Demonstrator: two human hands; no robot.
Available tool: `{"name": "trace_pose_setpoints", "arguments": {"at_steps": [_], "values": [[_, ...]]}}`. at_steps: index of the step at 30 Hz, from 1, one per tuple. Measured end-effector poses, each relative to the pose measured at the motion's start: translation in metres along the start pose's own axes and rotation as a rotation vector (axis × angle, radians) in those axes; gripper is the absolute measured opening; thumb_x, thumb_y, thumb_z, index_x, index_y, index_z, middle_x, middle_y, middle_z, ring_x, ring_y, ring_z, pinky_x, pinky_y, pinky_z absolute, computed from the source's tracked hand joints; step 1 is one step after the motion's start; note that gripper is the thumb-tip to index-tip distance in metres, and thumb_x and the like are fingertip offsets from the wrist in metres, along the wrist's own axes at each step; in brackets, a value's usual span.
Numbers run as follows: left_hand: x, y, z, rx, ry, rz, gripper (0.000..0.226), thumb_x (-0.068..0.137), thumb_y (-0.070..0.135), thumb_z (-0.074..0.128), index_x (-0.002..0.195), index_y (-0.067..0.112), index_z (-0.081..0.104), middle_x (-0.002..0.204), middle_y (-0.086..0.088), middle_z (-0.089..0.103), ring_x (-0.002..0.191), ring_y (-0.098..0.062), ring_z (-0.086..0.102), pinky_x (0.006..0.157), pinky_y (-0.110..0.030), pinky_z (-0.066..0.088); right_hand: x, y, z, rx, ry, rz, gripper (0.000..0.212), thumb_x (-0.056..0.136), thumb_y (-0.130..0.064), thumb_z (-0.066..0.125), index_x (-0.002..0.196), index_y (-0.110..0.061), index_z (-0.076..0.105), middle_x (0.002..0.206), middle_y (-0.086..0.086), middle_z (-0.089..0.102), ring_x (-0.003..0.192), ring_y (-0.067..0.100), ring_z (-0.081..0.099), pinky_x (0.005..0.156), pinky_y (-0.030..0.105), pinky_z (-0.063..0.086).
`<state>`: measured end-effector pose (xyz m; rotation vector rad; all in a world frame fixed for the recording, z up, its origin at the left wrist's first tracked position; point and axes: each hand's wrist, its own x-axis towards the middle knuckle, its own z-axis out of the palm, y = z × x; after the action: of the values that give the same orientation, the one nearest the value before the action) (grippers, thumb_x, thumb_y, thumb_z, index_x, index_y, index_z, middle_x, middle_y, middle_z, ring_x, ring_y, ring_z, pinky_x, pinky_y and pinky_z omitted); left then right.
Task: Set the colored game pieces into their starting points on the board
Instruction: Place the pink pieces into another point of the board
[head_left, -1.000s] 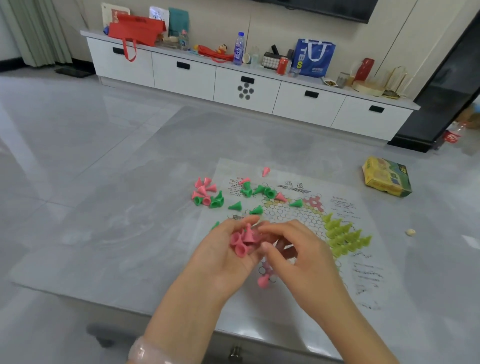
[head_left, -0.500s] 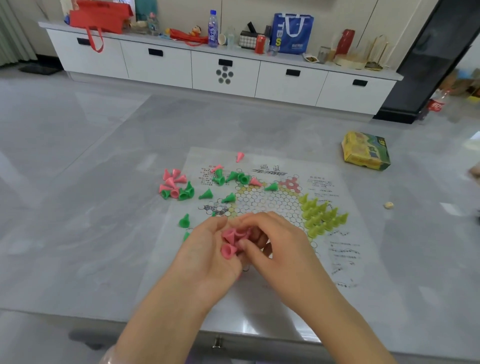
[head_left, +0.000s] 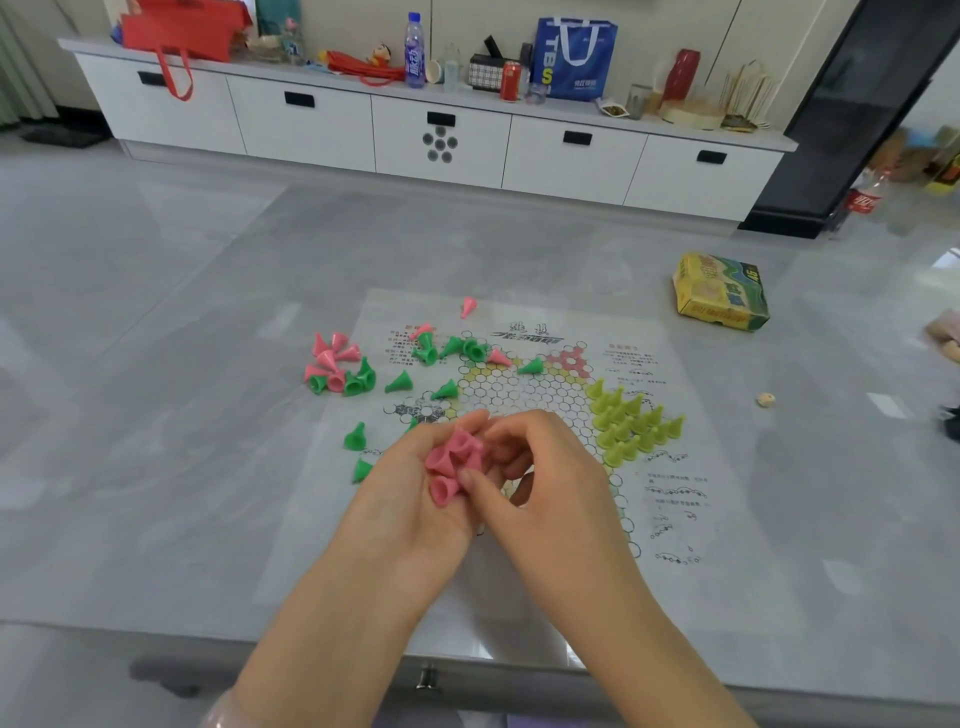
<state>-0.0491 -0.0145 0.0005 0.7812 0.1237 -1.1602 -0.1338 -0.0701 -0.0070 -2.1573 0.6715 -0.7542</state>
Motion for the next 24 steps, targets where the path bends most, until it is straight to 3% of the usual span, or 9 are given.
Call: {"name": "trace_pose_setpoints", "arguments": {"at_steps": [5, 8, 12, 17, 20, 24], "values": [[0.001, 0.001, -0.001, -0.027, 0.011, 0.0, 0.022, 0.085, 0.008, 0.044, 0.094, 0.003, 0.062, 0.081, -0.009, 0.065, 0.069, -0.02, 0.062, 0.094, -0.034, 0.039, 0.0, 0.003, 0.004, -0.031, 0.005, -0.05, 0.007, 0.076, -0.019, 0.07, 0.079, -0.019, 0.063, 0.08, -0.008, 0.052, 0.076, 0.008, 0.052, 0.06, 0.013, 0.041], [0.0, 0.002, -0.002, -0.019, -0.017, 0.0, 0.023, 0.086, 0.008, 0.042, 0.096, 0.003, 0.062, 0.088, -0.012, 0.064, 0.067, -0.02, 0.063, 0.081, -0.034, 0.046, 0.0, 0.003, 0.004, 0.001, -0.011, -0.028, 0.008, 0.076, -0.015, 0.071, 0.079, -0.018, 0.065, 0.079, -0.008, 0.053, 0.077, 0.008, 0.052, 0.06, 0.011, 0.04], [-0.001, 0.003, -0.003, 0.008, -0.035, -0.003, 0.025, 0.087, 0.008, 0.042, 0.099, 0.001, 0.062, 0.091, -0.015, 0.063, 0.076, -0.022, 0.064, 0.088, -0.037, 0.048, 0.001, 0.003, 0.005, 0.059, -0.008, 0.008, 0.013, 0.074, -0.01, 0.07, 0.073, -0.019, 0.061, 0.076, -0.005, 0.054, 0.072, 0.007, 0.051, 0.058, 0.01, 0.038], [-0.005, 0.013, -0.005, -0.077, 0.028, 0.057, 0.022, 0.089, 0.005, 0.042, 0.093, -0.004, 0.061, 0.089, -0.019, 0.063, 0.064, -0.02, 0.065, 0.064, -0.028, 0.058, 0.004, 0.002, -0.015, 0.268, 0.006, 0.114, 0.009, 0.077, -0.016, 0.069, 0.075, -0.02, 0.061, 0.073, -0.005, 0.062, 0.067, 0.006, 0.056, 0.06, 0.016, 0.046], [-0.004, 0.025, -0.009, -0.031, 0.116, 0.119, 0.013, 0.088, 0.003, 0.045, 0.082, 0.0, 0.057, 0.066, -0.008, 0.056, 0.042, -0.007, 0.049, 0.037, -0.013, 0.042, 0.007, 0.016, -0.031, 0.26, 0.018, 0.213, 0.011, 0.078, -0.016, 0.069, 0.074, -0.022, 0.06, 0.075, -0.01, 0.065, 0.067, 0.001, 0.058, 0.06, 0.012, 0.046], [-0.002, 0.036, -0.016, 0.274, 0.205, 0.258, 0.016, 0.089, 0.008, 0.045, 0.078, 0.009, 0.057, 0.05, 0.002, 0.05, 0.031, -0.003, 0.033, 0.03, -0.012, 0.023, 0.002, 0.038, -0.027, 0.129, -0.083, 0.26, 0.012, 0.081, -0.015, 0.066, 0.075, -0.022, 0.059, 0.075, -0.009, 0.065, 0.07, 0.001, 0.058, 0.063, 0.009, 0.044]]}}
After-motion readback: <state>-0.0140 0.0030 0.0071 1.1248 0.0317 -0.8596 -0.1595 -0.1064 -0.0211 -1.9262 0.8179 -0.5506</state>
